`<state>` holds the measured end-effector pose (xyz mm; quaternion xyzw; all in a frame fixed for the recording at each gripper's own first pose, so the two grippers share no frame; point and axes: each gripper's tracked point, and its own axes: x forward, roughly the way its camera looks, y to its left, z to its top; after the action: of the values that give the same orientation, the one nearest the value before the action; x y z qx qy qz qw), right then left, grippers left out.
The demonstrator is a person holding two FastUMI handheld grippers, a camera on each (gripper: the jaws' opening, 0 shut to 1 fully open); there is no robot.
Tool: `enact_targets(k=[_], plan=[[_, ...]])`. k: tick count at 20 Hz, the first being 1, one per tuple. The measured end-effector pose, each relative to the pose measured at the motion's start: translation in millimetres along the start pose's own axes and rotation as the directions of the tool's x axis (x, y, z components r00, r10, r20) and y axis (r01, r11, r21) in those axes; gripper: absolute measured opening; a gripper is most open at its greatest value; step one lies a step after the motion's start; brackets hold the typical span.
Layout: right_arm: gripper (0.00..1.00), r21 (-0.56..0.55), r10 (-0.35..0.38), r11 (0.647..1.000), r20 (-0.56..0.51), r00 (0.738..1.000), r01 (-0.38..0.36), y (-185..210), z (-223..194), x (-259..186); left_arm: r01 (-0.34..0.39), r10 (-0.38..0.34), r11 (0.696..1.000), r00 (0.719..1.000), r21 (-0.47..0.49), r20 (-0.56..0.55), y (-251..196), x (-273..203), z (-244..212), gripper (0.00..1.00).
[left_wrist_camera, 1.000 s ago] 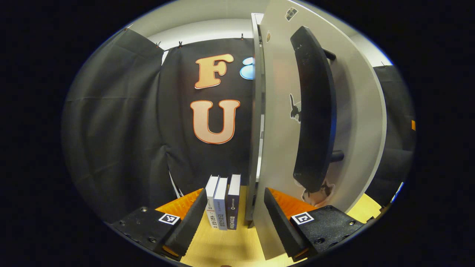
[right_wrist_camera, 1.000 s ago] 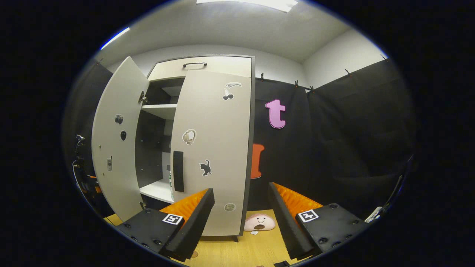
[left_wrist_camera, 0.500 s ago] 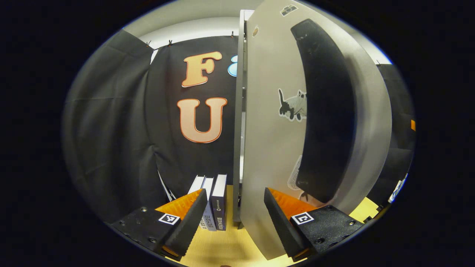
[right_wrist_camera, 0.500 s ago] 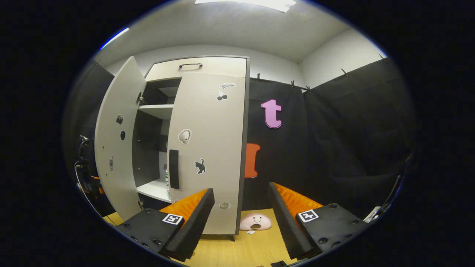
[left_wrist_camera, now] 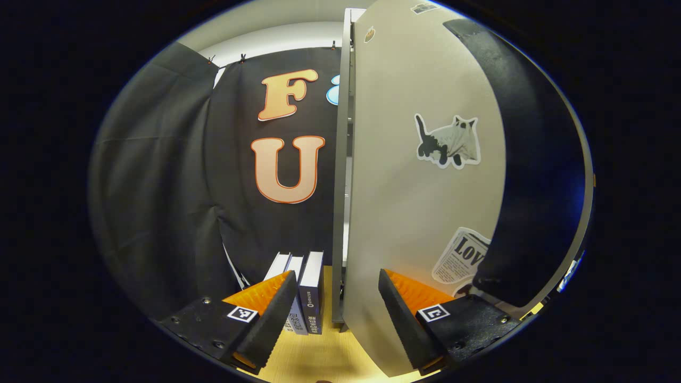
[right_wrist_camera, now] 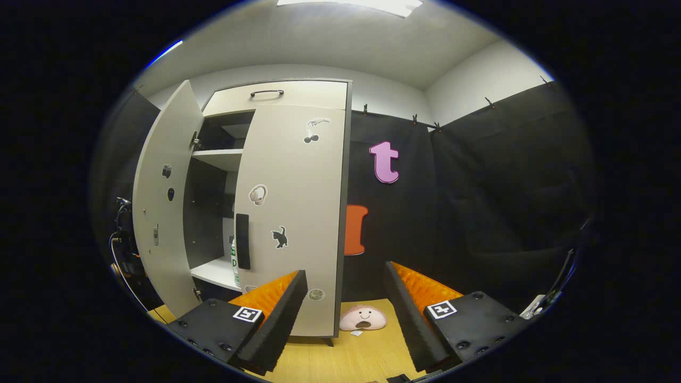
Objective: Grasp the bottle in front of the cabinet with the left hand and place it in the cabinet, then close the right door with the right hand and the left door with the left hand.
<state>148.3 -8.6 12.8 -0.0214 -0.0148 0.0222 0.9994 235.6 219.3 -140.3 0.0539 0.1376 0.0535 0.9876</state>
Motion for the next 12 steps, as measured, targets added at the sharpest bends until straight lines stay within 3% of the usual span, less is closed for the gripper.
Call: enact_targets(k=[4,12], plan=[[0.96,-0.004,0.001,1.000,-0.009,1.000,-0.001,0,-4,4,0.029,-0.029,1.000,1.000,0.007,0.012,-11,6,4,0.94],[0.96,-0.005,-0.015,1.000,-0.018,1.000,0.015,-7,-20,8,-0.012,0.009,0.999,0.997,0.036,0.077,-12,20,14,0.89]])
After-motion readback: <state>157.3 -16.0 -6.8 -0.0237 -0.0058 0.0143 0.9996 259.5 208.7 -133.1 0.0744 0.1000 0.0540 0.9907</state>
